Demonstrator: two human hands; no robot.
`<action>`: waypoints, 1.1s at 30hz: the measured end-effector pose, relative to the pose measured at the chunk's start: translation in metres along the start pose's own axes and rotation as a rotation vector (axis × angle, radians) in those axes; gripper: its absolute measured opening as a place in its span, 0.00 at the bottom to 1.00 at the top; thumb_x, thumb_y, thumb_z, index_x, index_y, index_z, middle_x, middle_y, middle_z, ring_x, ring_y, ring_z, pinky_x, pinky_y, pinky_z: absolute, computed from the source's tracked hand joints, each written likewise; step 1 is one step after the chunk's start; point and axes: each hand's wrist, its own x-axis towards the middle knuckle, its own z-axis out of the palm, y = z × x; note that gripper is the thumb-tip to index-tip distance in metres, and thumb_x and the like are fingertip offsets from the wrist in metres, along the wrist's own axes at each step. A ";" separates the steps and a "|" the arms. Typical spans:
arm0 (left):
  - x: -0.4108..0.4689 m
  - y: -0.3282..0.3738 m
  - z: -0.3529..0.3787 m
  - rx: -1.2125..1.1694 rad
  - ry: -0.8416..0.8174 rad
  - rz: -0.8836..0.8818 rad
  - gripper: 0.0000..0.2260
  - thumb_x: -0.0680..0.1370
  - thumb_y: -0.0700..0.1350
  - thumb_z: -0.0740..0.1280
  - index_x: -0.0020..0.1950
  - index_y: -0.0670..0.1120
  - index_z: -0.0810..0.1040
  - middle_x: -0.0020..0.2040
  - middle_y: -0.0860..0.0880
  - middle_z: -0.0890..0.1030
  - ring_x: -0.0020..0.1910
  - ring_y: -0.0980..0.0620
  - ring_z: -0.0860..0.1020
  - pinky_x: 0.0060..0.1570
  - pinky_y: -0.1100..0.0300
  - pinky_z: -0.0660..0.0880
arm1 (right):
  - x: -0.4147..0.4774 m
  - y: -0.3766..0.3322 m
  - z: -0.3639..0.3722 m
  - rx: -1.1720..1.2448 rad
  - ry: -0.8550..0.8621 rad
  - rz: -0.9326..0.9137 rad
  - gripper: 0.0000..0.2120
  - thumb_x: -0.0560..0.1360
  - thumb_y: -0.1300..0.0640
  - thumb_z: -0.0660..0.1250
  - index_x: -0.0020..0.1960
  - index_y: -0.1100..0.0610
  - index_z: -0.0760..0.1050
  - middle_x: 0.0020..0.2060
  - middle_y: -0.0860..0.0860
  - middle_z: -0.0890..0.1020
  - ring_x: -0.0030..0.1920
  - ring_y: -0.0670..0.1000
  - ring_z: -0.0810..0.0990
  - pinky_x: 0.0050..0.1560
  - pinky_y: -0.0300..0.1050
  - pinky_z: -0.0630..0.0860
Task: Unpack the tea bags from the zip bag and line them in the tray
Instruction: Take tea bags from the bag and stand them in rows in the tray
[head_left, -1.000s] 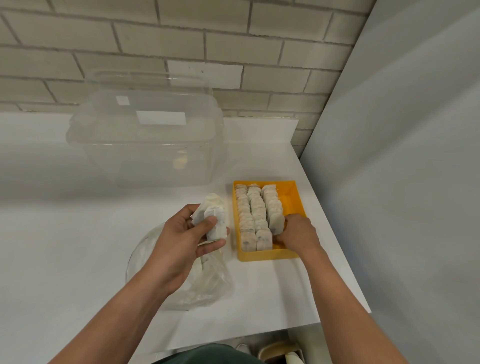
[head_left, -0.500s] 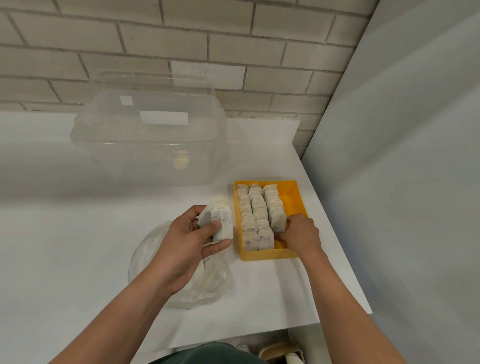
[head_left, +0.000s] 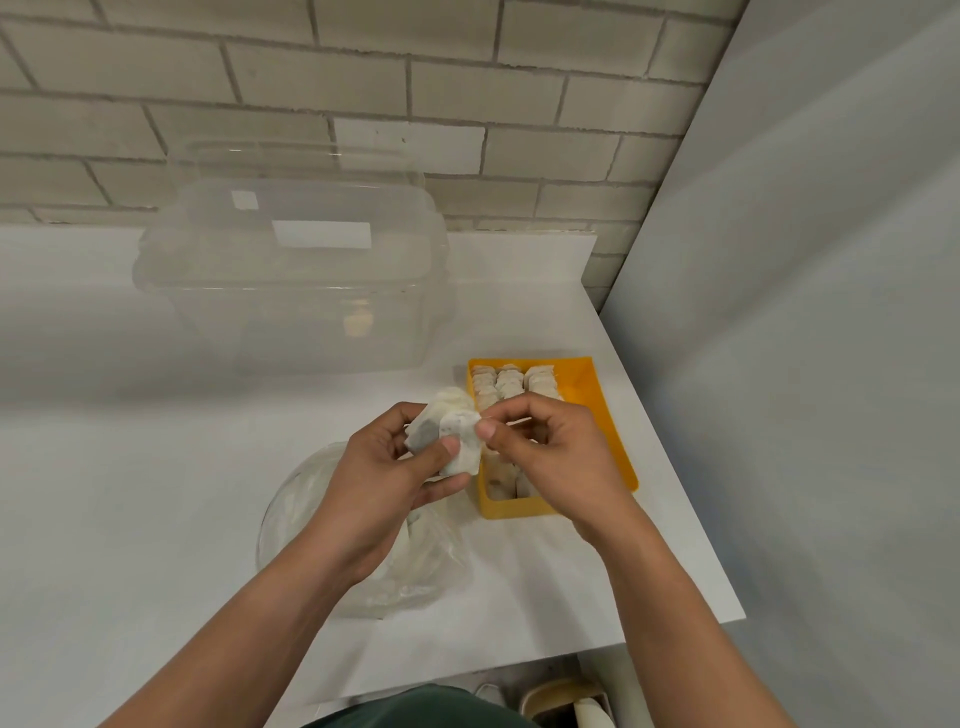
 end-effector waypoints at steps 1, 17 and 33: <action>0.000 0.001 0.001 -0.014 -0.014 -0.006 0.08 0.80 0.35 0.70 0.58 0.41 0.82 0.58 0.36 0.84 0.57 0.39 0.85 0.50 0.54 0.84 | 0.000 0.000 0.000 -0.001 0.030 -0.017 0.02 0.76 0.55 0.76 0.47 0.49 0.85 0.45 0.44 0.87 0.47 0.48 0.85 0.53 0.57 0.83; 0.000 0.002 0.003 -0.032 -0.071 0.024 0.09 0.83 0.38 0.67 0.62 0.40 0.81 0.57 0.40 0.86 0.57 0.41 0.86 0.56 0.57 0.83 | -0.003 0.003 -0.005 0.039 0.035 -0.041 0.03 0.77 0.56 0.75 0.51 0.53 0.85 0.45 0.49 0.87 0.45 0.52 0.84 0.51 0.59 0.83; -0.003 0.000 0.002 0.156 0.030 0.013 0.05 0.83 0.42 0.67 0.56 0.46 0.83 0.43 0.47 0.86 0.49 0.45 0.84 0.36 0.59 0.77 | 0.021 0.073 -0.079 -0.325 0.291 0.142 0.03 0.79 0.55 0.70 0.48 0.49 0.82 0.36 0.46 0.86 0.40 0.50 0.86 0.50 0.54 0.83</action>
